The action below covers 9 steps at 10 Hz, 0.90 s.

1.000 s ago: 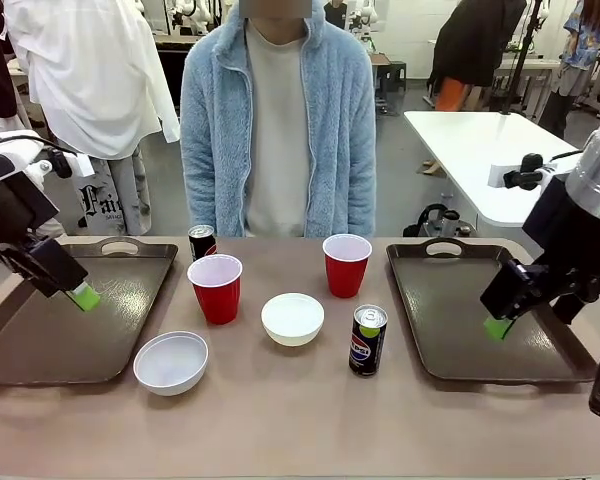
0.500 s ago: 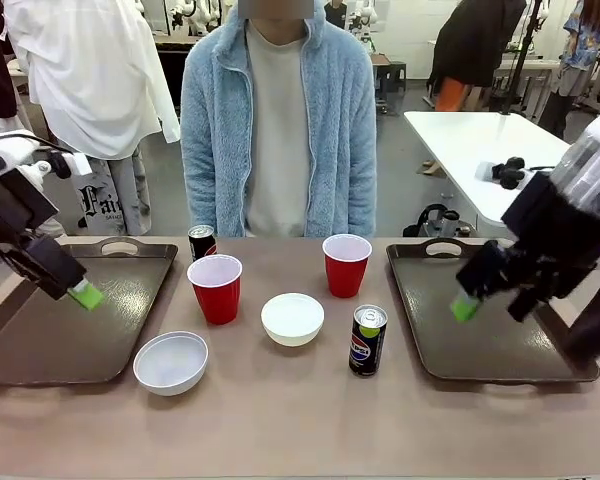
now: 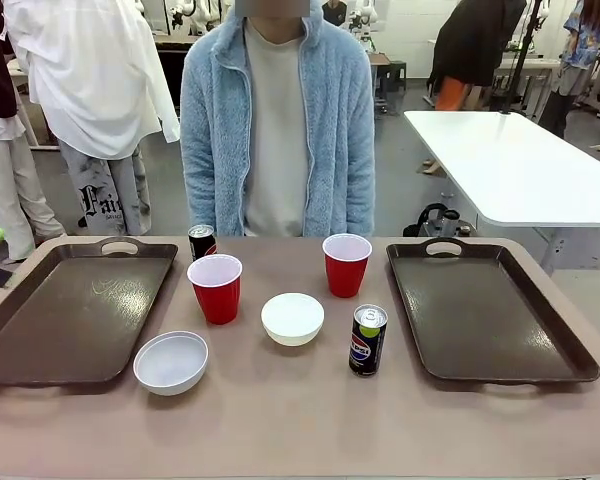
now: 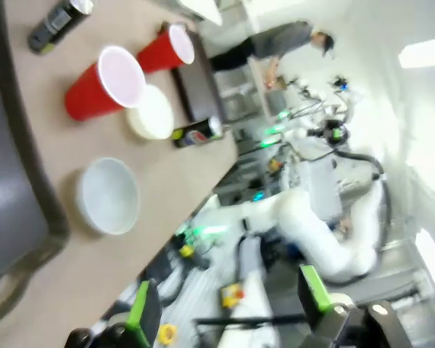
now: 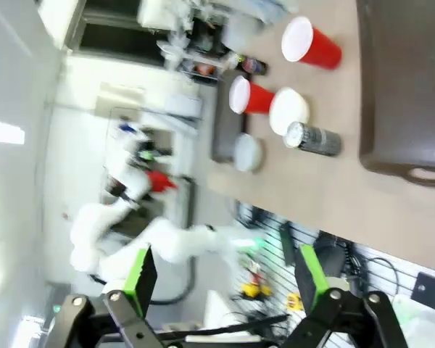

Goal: Prepare tableware on both trays.
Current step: Pick up a Picnic Bowl from the table and place it on a Handle tray.

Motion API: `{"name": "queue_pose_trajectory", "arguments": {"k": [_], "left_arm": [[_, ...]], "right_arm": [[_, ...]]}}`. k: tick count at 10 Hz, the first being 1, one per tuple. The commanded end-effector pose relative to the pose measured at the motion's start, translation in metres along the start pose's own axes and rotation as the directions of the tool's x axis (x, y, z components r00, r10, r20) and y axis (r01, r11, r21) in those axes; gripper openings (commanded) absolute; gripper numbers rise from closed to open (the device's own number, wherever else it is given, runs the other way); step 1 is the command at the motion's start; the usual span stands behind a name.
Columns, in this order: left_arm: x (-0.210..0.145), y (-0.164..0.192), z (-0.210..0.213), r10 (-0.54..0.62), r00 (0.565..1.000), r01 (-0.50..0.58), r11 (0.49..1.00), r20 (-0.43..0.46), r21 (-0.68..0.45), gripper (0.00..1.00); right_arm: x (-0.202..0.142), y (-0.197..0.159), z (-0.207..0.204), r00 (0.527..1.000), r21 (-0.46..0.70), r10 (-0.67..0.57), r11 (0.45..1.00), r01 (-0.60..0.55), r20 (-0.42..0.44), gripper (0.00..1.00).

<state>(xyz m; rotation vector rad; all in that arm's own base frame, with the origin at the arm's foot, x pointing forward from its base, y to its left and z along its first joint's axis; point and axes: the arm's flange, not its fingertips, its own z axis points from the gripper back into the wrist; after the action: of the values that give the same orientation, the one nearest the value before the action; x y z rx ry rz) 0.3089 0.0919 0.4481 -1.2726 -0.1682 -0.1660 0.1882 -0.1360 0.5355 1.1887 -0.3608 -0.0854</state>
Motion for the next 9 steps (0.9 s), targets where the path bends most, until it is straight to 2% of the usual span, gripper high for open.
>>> {"name": "queue_pose_trajectory", "arguments": {"k": [1,3,6,9], "left_arm": [[0.000,0.019,0.042,0.132,0.979,-0.122,0.990,0.158,-0.073,1.00],[-0.018,0.028,0.078,0.168,0.954,-0.153,0.985,0.249,-0.080,1.00],[-0.050,0.037,0.114,0.201,0.931,-0.211,0.977,0.305,0.001,1.00],[-0.060,0.031,0.140,0.194,0.940,-0.223,0.972,0.279,0.075,1.00]], "right_arm": [[-0.025,-0.044,0.039,0.978,0.253,-0.146,0.962,0.106,0.147,1.00],[-0.037,-0.062,0.068,0.971,0.264,-0.206,0.950,0.168,0.122,1.00],[-0.044,-0.063,0.083,0.963,0.057,-0.269,0.961,0.270,-0.030,1.00],[-0.038,-0.046,0.057,0.953,-0.119,-0.256,0.964,0.238,-0.165,1.00]]}}
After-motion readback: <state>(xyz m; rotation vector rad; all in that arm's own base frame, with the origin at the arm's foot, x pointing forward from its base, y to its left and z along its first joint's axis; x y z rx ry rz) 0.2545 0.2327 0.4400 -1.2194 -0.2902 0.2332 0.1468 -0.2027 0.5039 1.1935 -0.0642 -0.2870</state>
